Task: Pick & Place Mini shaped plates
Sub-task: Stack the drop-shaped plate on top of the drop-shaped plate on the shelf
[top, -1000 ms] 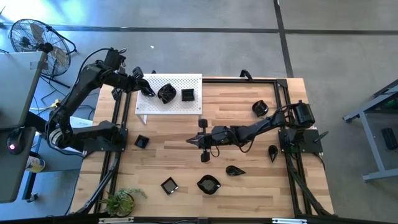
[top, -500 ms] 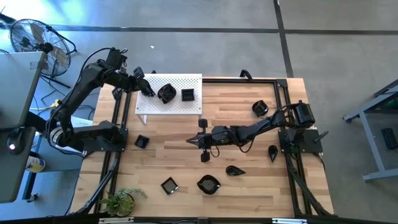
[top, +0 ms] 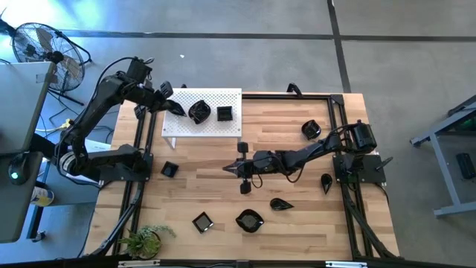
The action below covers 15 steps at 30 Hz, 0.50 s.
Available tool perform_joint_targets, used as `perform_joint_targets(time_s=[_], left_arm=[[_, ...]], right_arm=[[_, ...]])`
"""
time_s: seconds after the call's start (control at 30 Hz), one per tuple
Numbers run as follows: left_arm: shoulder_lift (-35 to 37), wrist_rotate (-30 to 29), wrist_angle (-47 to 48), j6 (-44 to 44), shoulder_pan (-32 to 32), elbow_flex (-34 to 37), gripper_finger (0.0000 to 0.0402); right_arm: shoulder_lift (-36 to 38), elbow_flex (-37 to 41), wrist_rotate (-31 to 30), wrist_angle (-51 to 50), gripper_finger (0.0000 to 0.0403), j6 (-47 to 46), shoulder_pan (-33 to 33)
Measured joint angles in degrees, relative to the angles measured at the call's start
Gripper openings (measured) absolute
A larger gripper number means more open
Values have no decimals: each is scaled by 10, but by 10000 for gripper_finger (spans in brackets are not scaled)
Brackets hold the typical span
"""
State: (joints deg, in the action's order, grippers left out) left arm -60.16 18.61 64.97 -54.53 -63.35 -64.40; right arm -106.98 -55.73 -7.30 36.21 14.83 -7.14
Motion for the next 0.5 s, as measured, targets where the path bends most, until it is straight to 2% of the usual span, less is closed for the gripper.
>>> perform_joint_targets(time_s=[0.13,0.27,0.5], left_arm=[[0,-11,-1,69,0,0,69],[-1,-71,-5,153,0,0,58],[-1,-177,-1,245,0,-23,4]], right_arm=[[0,0,0,2,1,0,0],[0,0,0,11,1,0,0],[0,0,2,16,1,-9,0]])
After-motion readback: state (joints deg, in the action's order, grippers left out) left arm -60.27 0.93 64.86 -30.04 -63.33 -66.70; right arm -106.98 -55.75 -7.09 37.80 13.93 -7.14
